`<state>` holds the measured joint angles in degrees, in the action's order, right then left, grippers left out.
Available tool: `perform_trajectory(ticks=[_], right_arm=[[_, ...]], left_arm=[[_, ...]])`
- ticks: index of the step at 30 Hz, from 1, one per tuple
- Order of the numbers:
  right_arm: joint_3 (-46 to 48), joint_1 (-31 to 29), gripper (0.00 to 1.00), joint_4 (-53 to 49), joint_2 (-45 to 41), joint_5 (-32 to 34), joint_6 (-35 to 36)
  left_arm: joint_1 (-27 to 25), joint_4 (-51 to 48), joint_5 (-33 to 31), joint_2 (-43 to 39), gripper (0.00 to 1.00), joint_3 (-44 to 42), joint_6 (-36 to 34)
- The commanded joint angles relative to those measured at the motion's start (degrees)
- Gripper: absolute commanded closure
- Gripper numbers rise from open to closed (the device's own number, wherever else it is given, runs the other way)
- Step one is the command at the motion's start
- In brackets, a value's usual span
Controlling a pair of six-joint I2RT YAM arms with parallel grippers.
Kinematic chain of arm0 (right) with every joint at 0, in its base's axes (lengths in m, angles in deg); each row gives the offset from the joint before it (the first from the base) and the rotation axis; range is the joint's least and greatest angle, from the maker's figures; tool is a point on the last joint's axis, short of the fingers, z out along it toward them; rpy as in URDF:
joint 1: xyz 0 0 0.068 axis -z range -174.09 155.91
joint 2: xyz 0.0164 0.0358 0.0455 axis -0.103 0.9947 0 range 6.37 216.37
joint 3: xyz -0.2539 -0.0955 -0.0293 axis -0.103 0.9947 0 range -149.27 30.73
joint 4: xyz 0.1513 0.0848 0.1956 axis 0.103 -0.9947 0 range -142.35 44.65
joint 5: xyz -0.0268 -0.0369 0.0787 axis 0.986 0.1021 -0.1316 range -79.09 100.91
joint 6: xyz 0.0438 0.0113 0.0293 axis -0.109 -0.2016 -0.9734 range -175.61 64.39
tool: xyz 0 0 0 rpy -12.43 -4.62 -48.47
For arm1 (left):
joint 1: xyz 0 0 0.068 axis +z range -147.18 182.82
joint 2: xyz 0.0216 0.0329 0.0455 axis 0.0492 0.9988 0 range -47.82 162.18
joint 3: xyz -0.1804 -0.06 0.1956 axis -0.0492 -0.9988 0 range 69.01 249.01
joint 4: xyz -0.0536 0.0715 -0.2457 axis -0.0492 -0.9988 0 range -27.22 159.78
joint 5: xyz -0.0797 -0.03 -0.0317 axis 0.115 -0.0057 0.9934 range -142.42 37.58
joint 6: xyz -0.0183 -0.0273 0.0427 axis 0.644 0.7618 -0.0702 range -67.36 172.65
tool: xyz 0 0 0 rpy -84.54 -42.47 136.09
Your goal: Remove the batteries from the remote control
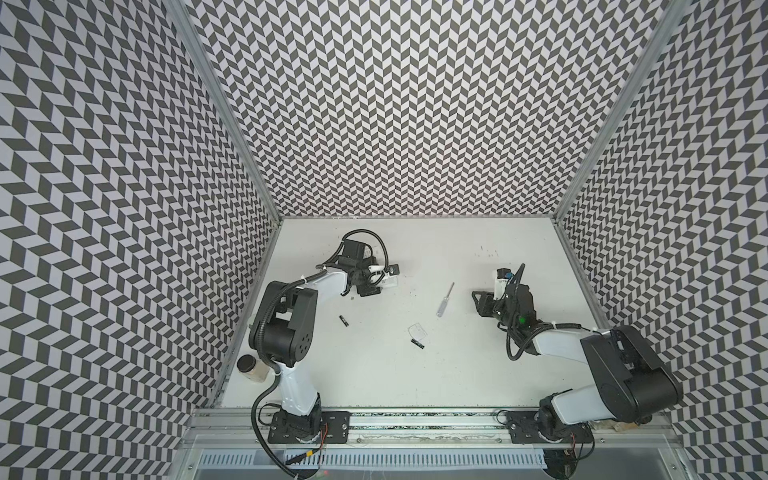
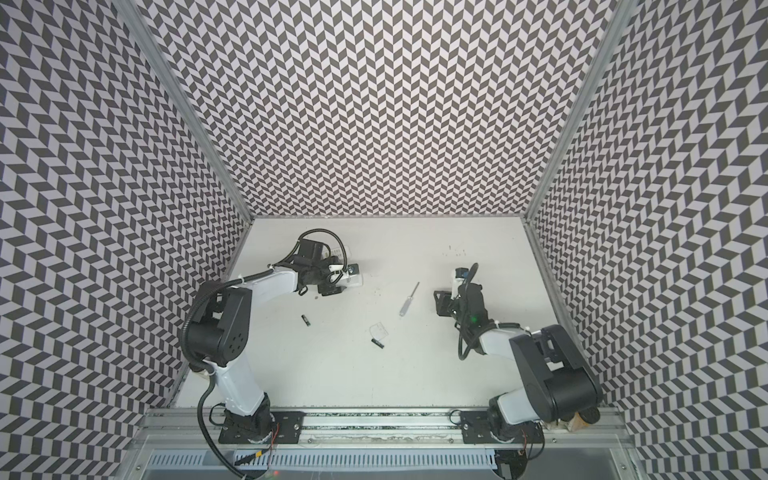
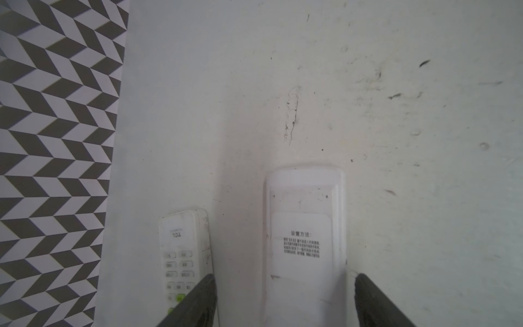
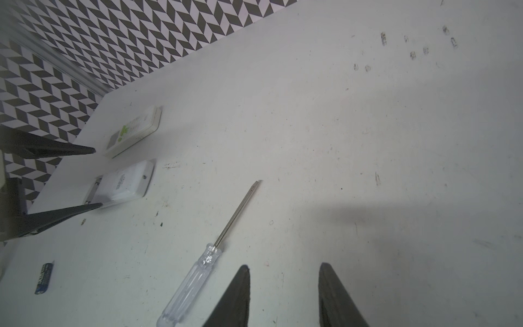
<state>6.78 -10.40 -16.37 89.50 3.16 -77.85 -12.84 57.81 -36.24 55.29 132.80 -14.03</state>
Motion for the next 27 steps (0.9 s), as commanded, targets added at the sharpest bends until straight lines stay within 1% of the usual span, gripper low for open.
perform_trajectory(ticks=[1,3,5,7,9,10,14,15,16,17,20,22,27], right_arm=[[-2.43,-0.86,0.60,-2.10,-2.11,-0.72,2.14],[-3.64,-2.71,0.56,-2.96,-2.07,0.61,3.13],[-6.57,-5.21,0.46,-5.30,-0.38,2.59,4.20],[-10.49,-7.91,0.32,-8.28,2.08,4.37,5.29],[-13.08,-10.33,0.15,-8.75,3.77,5.87,6.54],[-14.50,-11.59,0.01,-8.75,5.07,6.75,7.31],[-23.88,-14.34,0.01,-12.83,12.26,7.35,10.79],[-26.61,-14.64,0.01,-14.05,14.40,7.37,11.84],[-29.05,-14.75,0.01,-14.81,16.37,7.32,12.77],[-30.83,-14.79,0.01,-15.27,17.82,7.38,13.51],[-36.37,-14.80,0.01,-17.95,23.15,7.67,15.33],[-39.51,-14.80,0.01,-20.55,26.20,7.66,15.90],[-43.92,-15.46,0.00,-21.87,31.51,9.20,18.29]], left_arm=[[0.31,-3.88,4.12,-4.51,0.20,2.16,2.63],[1.40,-4.04,6.02,-6.07,0.17,3.18,5.05],[2.81,-4.00,7.13,-6.34,0.15,4.75,7.26],[4.41,-4.62,6.80,-5.31,0.14,7.45,7.99],[6.01,-5.27,5.65,-3.10,0.14,10.52,8.83],[7.03,-5.90,5.39,-1.38,0.14,12.49,9.12],[10.27,-10.33,5.39,6.80,0.13,21.57,10.14],[10.91,-11.92,5.66,8.81,0.10,24.00,9.96],[11.53,-12.84,6.08,10.50,0.02,25.75,9.60],[11.86,-13.20,6.34,11.76,0.01,26.79,9.28],[12.08,-15.73,7.20,15.34,0.01,29.53,6.56],[12.07,-17.94,7.93,17.79,0.00,31.90,6.21],[12.05,-22.63,8.35,23.00,0.00,38.14,5.85]])
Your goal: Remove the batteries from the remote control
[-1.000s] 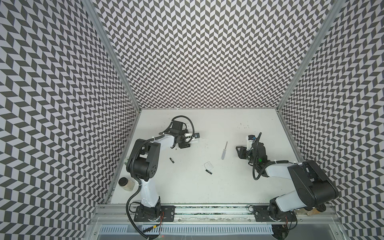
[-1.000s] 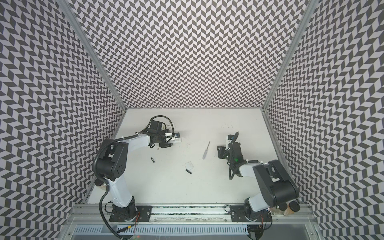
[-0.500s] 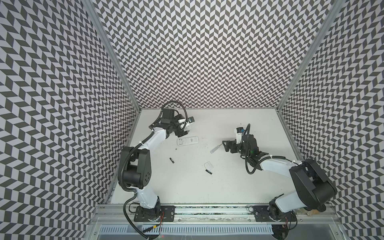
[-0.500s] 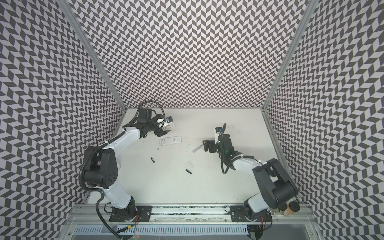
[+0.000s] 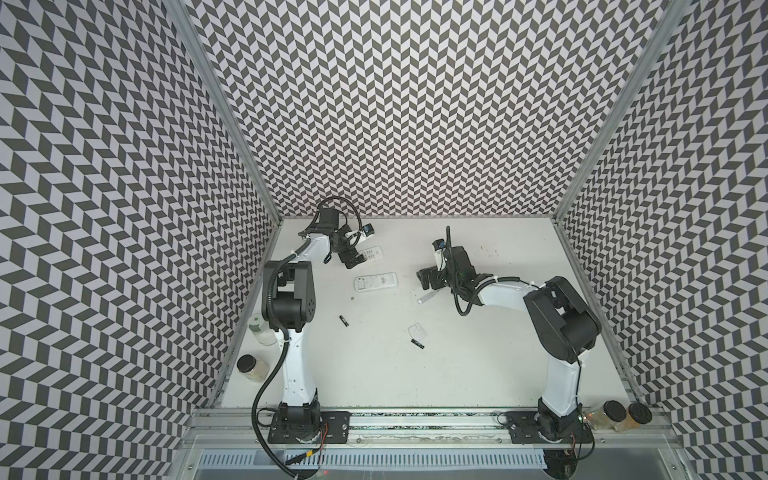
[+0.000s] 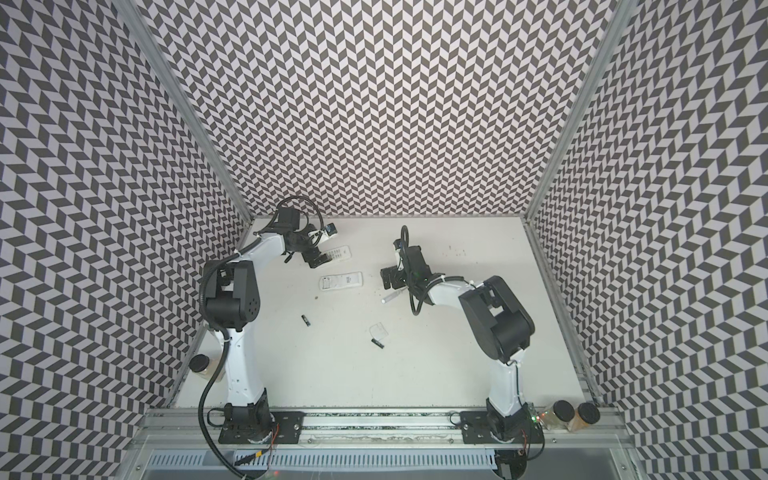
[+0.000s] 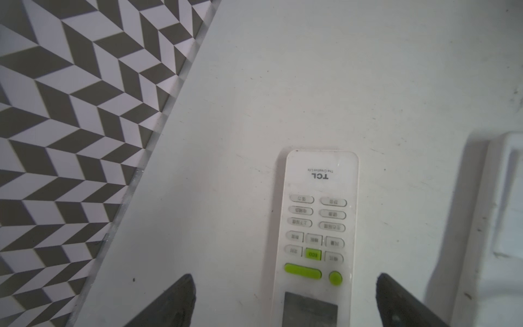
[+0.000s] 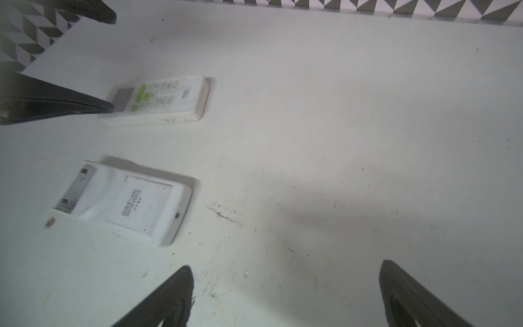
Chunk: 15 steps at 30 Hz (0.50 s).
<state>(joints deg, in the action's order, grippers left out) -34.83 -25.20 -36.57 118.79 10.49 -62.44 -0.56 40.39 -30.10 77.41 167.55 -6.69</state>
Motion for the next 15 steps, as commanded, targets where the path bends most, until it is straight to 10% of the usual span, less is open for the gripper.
perform_trajectory(ticks=[1,15], right_arm=[[-3.34,-0.86,0.01,-2.65,3.02,2.28,3.73],[-2.38,-1.76,0.02,-4.10,1.27,0.80,7.26]], left_arm=[[-0.25,-5.97,1.95,1.64,0.00,4.10,-1.90],[0.80,-16.46,4.24,9.34,0.10,13.34,-4.65]])
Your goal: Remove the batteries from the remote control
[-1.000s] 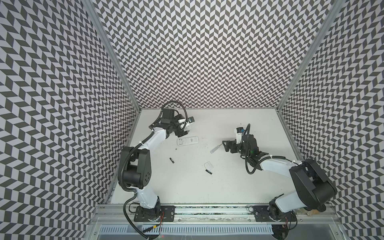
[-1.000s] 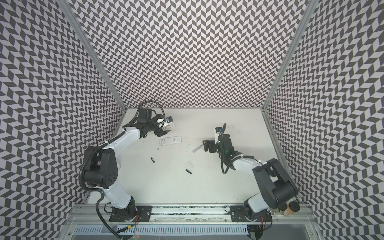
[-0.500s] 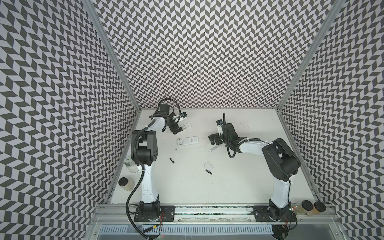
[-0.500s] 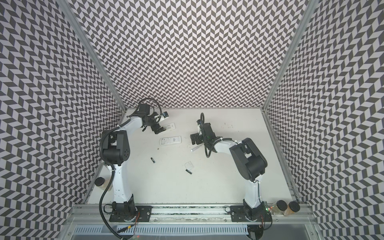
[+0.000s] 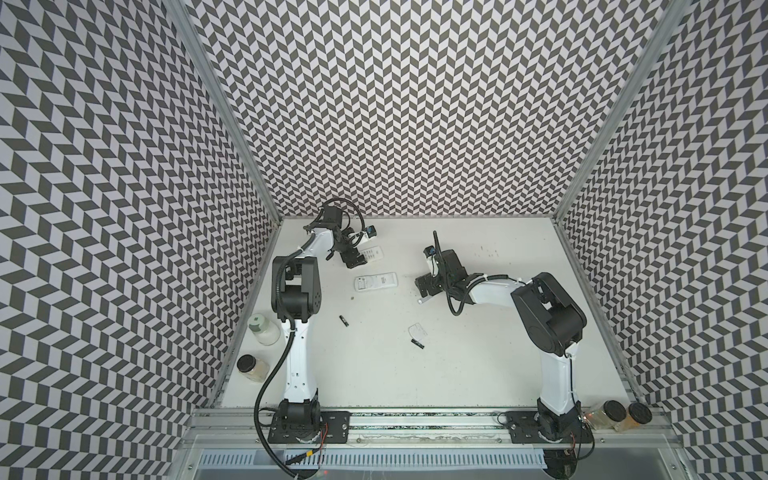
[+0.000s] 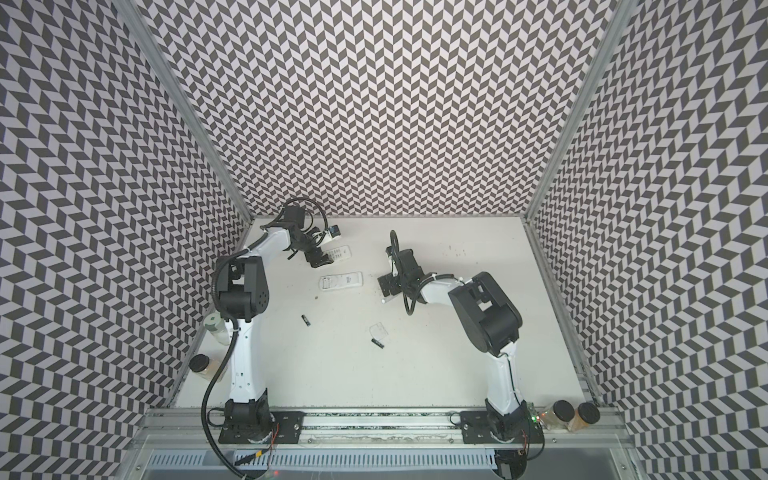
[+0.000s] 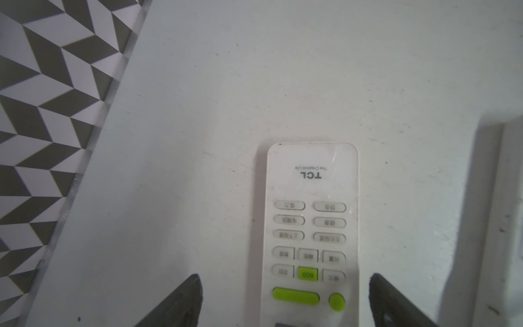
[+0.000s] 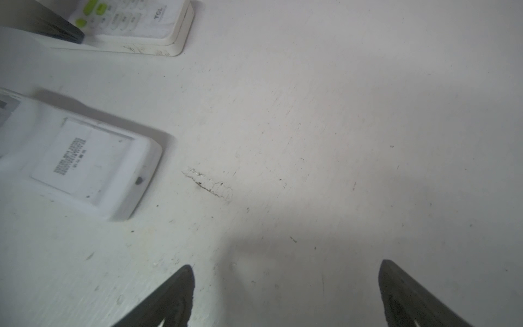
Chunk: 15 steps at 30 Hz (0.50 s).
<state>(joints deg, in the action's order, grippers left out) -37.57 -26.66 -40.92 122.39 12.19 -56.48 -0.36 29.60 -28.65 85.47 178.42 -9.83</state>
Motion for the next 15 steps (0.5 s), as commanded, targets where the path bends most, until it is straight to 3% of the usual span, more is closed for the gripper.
perform_trajectory(ticks=[1,8,15], right_arm=[[0.65,-0.29,0.02,0.39,-2.93,-1.01,1.28],[2.59,-0.29,0.02,0.88,-7.69,-1.26,1.75],[6.32,-0.26,0.02,0.19,-16.41,-0.54,2.79]], left_arm=[[0.76,-6.71,3.09,1.84,0.11,3.31,-1.51],[1.49,-11.26,3.28,4.46,0.22,5.95,-3.02],[1.53,-10.47,3.83,5.40,0.45,5.91,-1.18]])
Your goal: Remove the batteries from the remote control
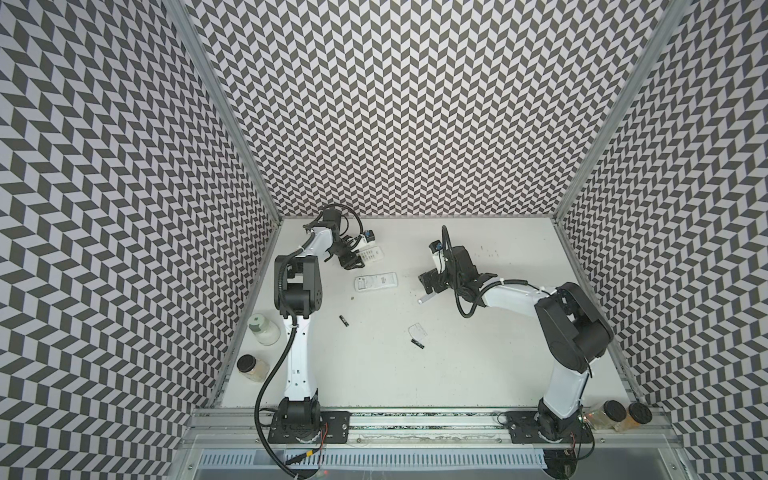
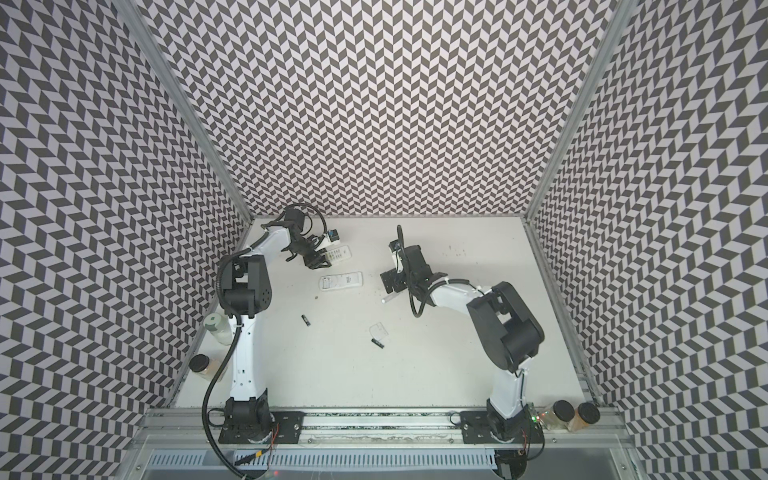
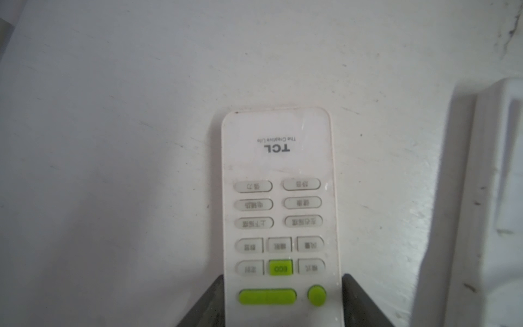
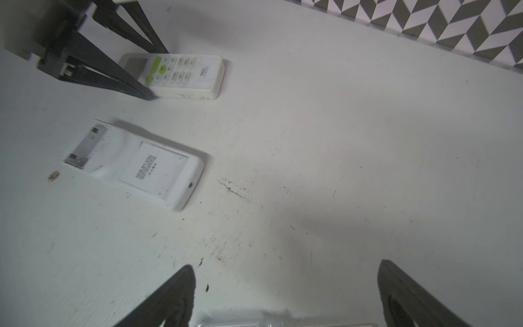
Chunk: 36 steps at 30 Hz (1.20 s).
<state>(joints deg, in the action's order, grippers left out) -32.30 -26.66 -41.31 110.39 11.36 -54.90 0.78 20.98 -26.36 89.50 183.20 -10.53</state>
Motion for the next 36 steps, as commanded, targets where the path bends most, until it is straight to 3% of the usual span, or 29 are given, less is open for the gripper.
perform_trajectory(ticks=[1,7,22,31,36], right_arm=[[2.06,-0.25,0.03,1.14,-5.44,0.68,1.46],[7.10,-0.21,0.02,2.37,-14.15,3.65,4.41],[17.75,-0.41,0.02,12.32,-39.26,7.76,24.57],[20.25,-0.56,0.04,11.04,-47.85,8.78,36.07],[22.50,-1.45,0.06,11.05,-50.21,8.01,44.36]], left_arm=[[0.39,-1.47,1.53,1.43,0.49,0.84,-0.46],[0.44,-0.38,1.60,1.27,0.70,0.68,-0.71],[-3.37,2.65,9.53,-14.10,0.70,-3.30,3.93],[-8.76,0.98,11.67,-28.02,0.68,-13.16,2.48],[-12.47,-4.60,13.17,-32.81,0.69,-16.97,0.04]])
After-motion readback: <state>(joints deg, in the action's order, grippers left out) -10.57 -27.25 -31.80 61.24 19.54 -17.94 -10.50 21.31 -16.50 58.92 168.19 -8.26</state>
